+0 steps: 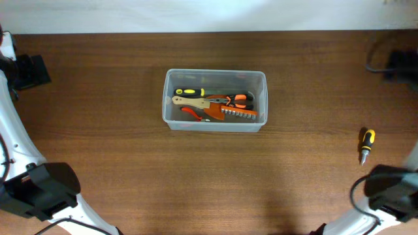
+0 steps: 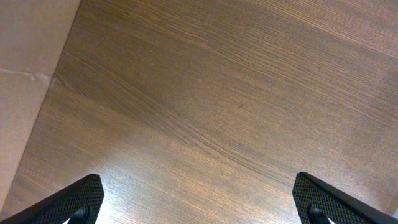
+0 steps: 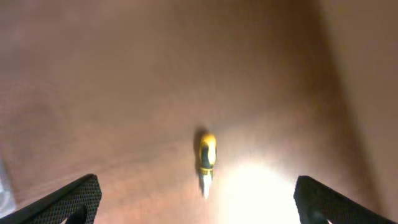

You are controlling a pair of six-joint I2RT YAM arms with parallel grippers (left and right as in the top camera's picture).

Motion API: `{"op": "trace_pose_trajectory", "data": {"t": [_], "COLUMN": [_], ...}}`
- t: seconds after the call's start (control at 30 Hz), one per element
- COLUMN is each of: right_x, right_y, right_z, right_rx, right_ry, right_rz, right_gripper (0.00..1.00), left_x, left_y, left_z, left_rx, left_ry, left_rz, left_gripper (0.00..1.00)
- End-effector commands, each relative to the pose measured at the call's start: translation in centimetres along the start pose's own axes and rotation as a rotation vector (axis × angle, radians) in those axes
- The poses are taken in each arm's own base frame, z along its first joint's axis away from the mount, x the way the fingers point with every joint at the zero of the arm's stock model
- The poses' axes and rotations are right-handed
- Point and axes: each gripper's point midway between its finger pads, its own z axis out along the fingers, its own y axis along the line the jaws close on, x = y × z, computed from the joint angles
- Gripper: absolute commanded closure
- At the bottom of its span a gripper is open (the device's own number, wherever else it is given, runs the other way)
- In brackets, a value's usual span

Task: Pack container
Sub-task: 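Lower the right gripper onto the yellow-black screwdriver and grasp it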

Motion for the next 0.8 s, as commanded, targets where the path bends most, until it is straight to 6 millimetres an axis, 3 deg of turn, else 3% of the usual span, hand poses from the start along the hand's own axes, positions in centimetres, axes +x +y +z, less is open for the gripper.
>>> {"op": "trace_pose_trajectory", "data": {"t": [0.0, 0.17, 0.3, 0.6, 0.7, 0.77], "right_x": [4.1, 10.1, 12.3, 15.3, 15.0, 14.7], "right_y": [-0.9, -1.6, -1.0, -2.4, -2.3, -2.1], "right_z": [5.3, 12.1, 15.6, 20.3, 21.0, 21.3], "right_rx": [-0.105, -0.116, -0.127, -0.006, -0.006, -0.019], "right_ry": [0.185, 0.371, 0.393, 0.381, 0.349, 0.333], "right_rz": [0.129, 0.196, 0.160, 0.107, 0.108, 0.110], "right_gripper": [0.04, 0.12, 0.11, 0.12, 0.19, 0.29], "left_x": [-0.4, -0.4, -0.4, -0.4, -0.4, -0.4], "left_y": [0.2, 0.2, 0.2, 0.2, 0.2, 0.2], "left_z": [-1.5, -1.5, -1.5, -1.5, -1.5, -1.5], "left_rx": [0.003, 0.003, 0.003, 0.003, 0.003, 0.003], "left_ry": [-0.041, -0.041, -0.041, -0.041, -0.041, -0.041], "left_rz": [-0.015, -0.015, -0.015, -0.015, -0.015, -0.015], "left_gripper": [0.01, 0.01, 0.01, 0.01, 0.01, 0.01]}}
